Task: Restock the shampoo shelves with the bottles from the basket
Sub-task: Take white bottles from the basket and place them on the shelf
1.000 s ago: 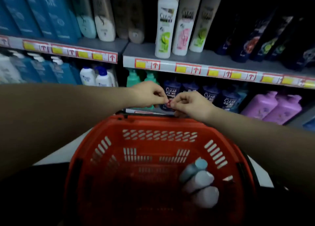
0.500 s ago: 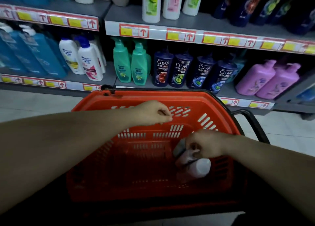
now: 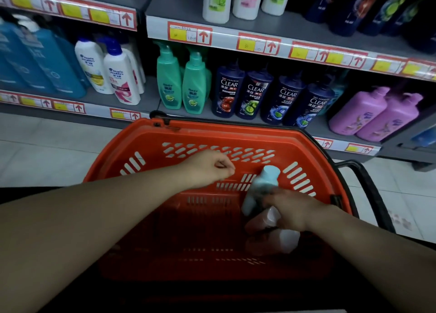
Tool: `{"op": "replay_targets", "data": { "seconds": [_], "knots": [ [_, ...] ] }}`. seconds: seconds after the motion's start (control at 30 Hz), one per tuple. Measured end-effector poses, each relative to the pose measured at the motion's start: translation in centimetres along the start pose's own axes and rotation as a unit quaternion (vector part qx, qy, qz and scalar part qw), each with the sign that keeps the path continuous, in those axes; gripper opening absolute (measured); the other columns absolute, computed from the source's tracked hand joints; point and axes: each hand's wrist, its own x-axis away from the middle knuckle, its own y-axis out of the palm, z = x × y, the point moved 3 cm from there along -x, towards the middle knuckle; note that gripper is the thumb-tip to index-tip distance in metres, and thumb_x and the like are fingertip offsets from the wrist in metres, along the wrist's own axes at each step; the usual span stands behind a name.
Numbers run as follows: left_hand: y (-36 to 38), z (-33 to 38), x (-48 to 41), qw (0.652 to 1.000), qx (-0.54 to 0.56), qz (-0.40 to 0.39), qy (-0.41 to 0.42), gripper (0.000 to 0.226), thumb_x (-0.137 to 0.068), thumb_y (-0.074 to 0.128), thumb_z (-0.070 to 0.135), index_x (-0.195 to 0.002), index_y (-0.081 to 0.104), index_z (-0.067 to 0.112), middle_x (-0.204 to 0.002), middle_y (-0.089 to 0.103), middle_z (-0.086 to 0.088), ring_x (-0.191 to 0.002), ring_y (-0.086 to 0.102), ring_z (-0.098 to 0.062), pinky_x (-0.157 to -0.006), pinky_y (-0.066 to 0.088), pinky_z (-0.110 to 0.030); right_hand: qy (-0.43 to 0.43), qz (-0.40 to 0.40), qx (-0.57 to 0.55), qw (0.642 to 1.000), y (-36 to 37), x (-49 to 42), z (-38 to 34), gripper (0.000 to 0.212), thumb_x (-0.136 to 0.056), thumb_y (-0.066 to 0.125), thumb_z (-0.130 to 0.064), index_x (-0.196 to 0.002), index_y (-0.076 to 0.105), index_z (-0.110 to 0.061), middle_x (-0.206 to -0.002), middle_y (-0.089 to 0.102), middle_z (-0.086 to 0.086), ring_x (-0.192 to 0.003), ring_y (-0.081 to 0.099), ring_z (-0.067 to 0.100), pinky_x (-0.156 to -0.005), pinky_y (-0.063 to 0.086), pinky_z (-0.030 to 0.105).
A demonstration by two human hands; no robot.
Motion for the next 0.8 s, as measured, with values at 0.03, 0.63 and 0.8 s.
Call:
{"op": "replay_targets", "data": {
  "seconds": [0.03,0.63,0.8],
  "knots": [
    [0.2,0.0,0.1,1.0,-0.004,-0.006,0.003,0.014,-0.088,0.064,0.035,-0.098,0.072,0.03,-0.1,0.067,0.017,-0.1,0.059,-0.001,-0.098,0.048,-0.033,0.002,-0.003,-0.003,1.0,0.2,-0.2,0.0,0.036,-0.083,0.062,-0.041,-0.118,0.056,-0.034,-0.12,0.057,-0.004,-0.111,0.06,0.023,-0.089,0.052,0.04],
    [2.1,-1.7,1.4,0.989,-0.022,-0.146,0.001,0.045,-0.059,0.086,0.047,-0.093,0.06,0.033,-0.091,0.068,0.016,-0.086,0.063,0.001,-0.08,0.052,-0.019,-0.139,0.063,-0.393,0.907,-9.7,2.8,-3.5,0.023,-0.086,0.075,-0.013,-0.108,0.071,-0.017,-0.081,0.07,-0.005,-0.07,0.061,0.008,-0.063,0.046,0.021],
    [1.3,-1.0,1.8,0.989,0.12,-0.091,0.011,0.041,-0.067,0.086,0.027,-0.102,0.065,0.028,-0.097,0.074,0.005,-0.092,0.069,-0.008,-0.088,0.056,-0.029,-0.123,0.185,-0.519,0.825,-10.1,1.9,-3.2,0.032,-0.08,0.078,-0.017,-0.11,0.07,-0.014,-0.104,0.072,0.014,-0.09,0.069,0.021,-0.08,0.056,0.032]
  ]
}}
